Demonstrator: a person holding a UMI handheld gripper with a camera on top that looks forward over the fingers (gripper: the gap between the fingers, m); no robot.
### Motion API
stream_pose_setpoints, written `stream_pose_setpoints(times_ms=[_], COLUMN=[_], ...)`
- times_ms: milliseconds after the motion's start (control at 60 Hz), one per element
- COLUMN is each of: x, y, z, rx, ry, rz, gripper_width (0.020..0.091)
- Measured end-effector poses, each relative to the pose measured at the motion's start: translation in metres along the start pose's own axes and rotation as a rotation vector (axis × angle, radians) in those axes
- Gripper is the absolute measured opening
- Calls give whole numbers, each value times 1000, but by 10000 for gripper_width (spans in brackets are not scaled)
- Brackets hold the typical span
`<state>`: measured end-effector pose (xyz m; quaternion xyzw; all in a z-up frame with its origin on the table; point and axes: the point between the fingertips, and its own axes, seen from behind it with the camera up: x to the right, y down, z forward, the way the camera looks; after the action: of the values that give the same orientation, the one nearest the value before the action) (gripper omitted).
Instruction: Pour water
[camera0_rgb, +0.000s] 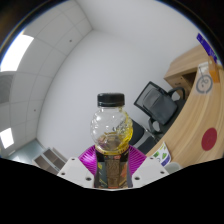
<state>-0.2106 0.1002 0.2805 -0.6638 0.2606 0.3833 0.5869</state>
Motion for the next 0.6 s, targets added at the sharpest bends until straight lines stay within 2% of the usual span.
stream_pose_setpoints(times_ms=[133,267,383,500,600], x=[21,84,145,202,236], y=[-67,-97,-97,-73,-57], z=[-15,-26,-31,-37,-42], rx=[50,41,-10,-96,-135], ry=[72,181,260,300,320], rz=[-390,-700,-846,-907,-924], gripper_width=[371,371,370,373,372])
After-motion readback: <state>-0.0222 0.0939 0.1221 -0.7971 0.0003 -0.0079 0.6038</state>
